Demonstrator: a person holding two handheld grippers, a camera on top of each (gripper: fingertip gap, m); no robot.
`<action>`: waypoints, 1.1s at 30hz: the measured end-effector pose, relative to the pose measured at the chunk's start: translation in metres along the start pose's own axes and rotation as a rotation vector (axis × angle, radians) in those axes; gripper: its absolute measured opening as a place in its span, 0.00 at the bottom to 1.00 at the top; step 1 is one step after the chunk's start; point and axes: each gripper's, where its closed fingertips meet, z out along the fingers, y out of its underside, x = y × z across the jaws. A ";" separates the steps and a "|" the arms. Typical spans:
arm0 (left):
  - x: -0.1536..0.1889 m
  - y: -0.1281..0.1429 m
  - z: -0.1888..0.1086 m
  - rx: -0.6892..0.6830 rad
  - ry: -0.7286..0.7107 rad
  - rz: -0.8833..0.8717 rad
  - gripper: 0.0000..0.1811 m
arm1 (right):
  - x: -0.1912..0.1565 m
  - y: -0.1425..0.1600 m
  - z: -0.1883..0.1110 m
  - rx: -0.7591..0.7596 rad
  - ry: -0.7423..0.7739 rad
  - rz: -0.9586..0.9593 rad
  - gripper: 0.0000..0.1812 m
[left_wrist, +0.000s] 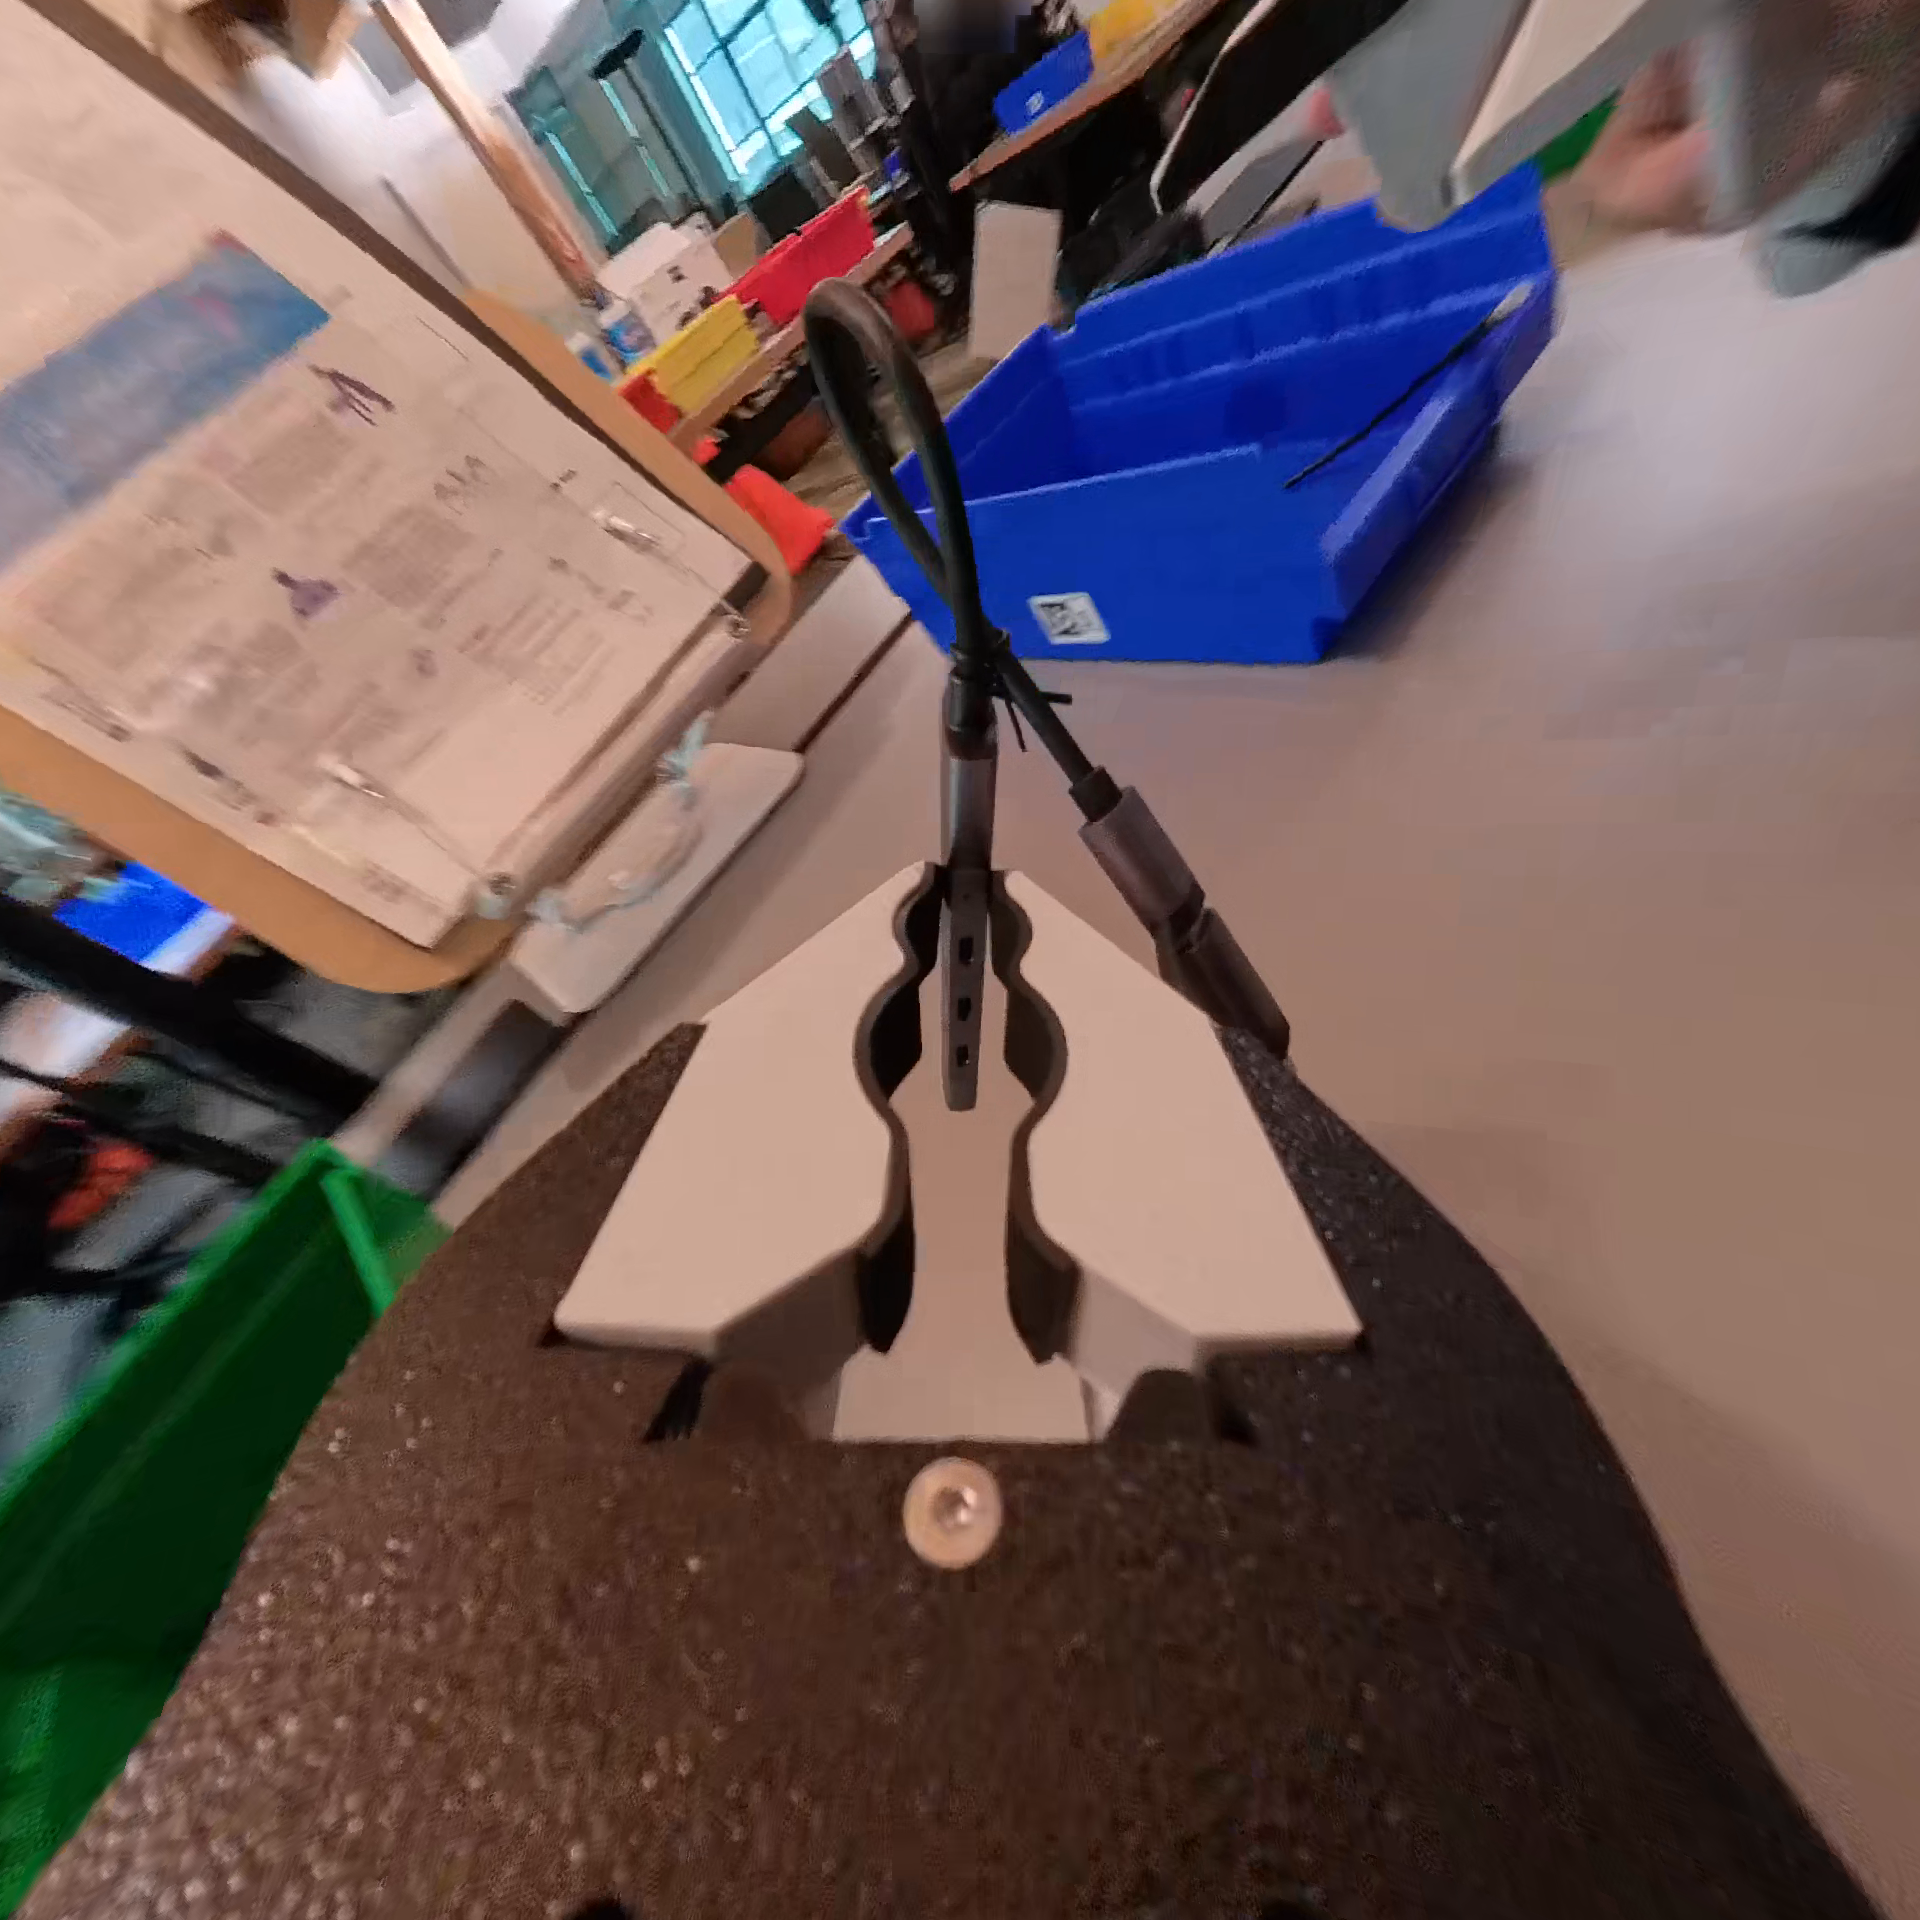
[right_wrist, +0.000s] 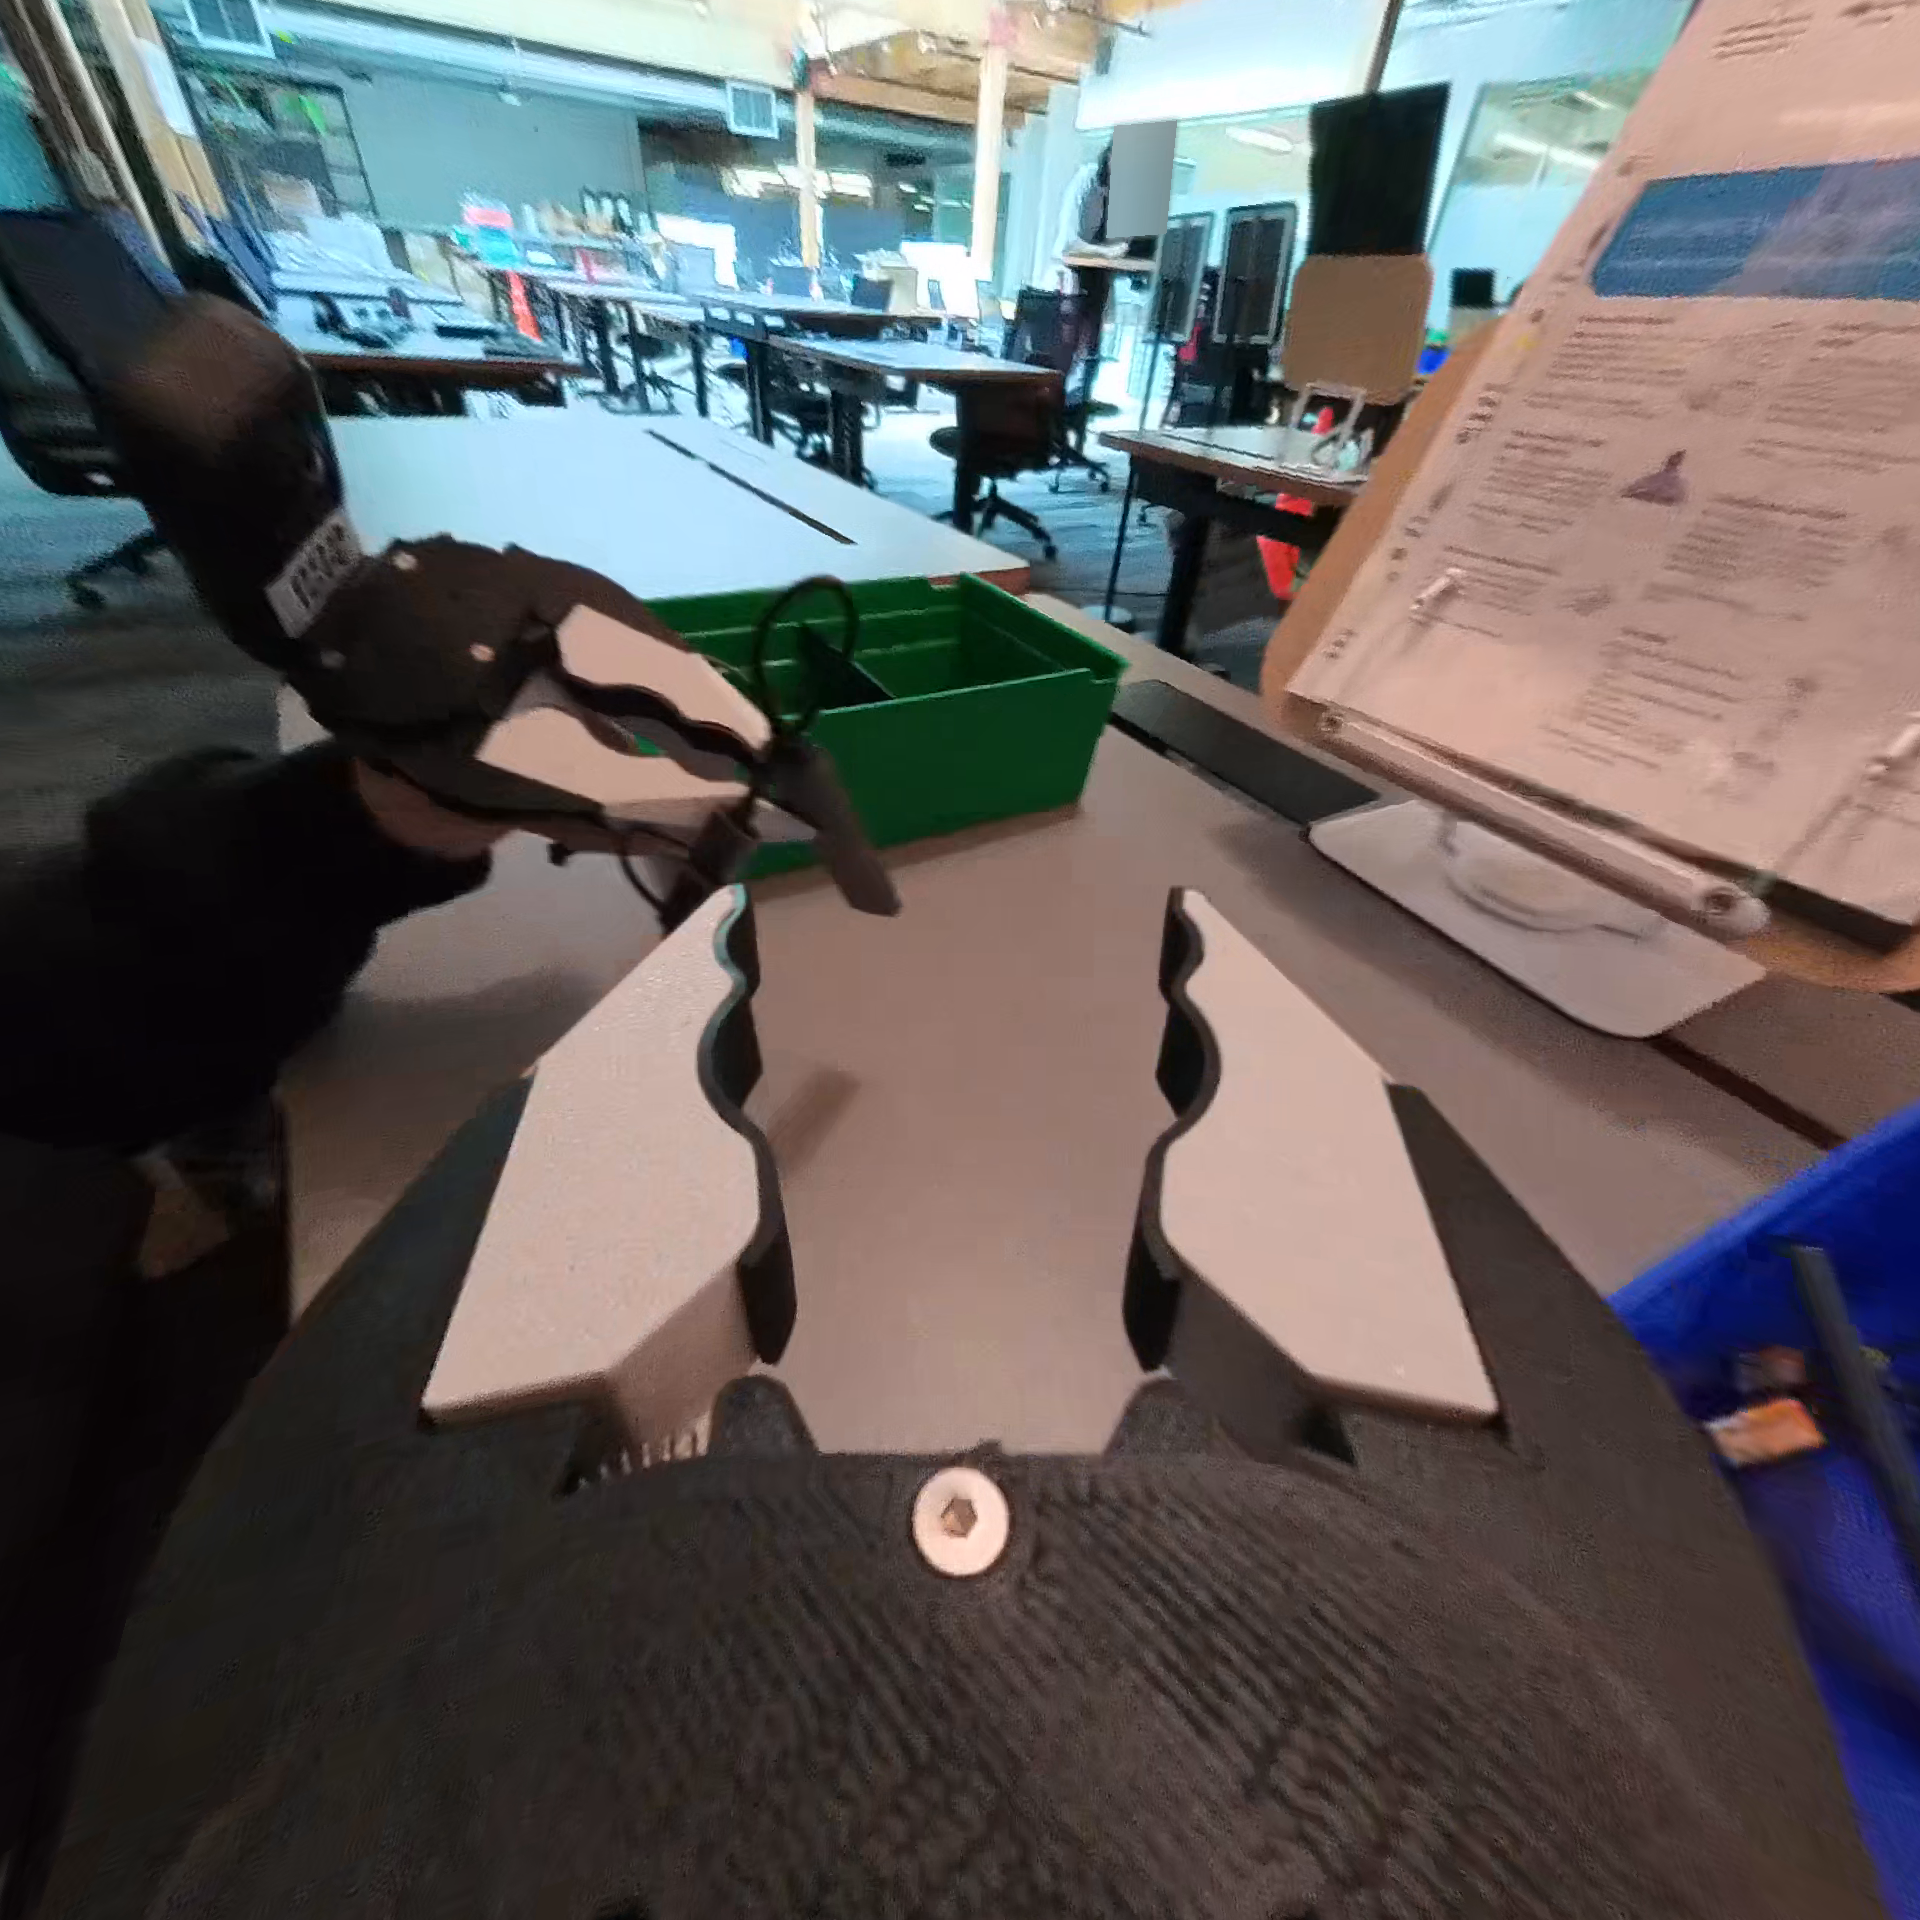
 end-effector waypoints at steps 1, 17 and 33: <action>-0.001 -0.001 0.001 -0.017 -0.047 0.077 0.04 | -0.011 0.001 0.005 0.014 -0.010 0.022 0.43; 0.046 -0.028 0.019 -0.034 -0.269 0.758 0.03 | -0.041 0.030 0.035 0.103 -0.131 0.155 0.36; 0.048 -0.093 -0.019 0.366 -0.185 0.343 0.19 | -0.029 -0.006 -0.015 0.599 -0.350 0.178 0.13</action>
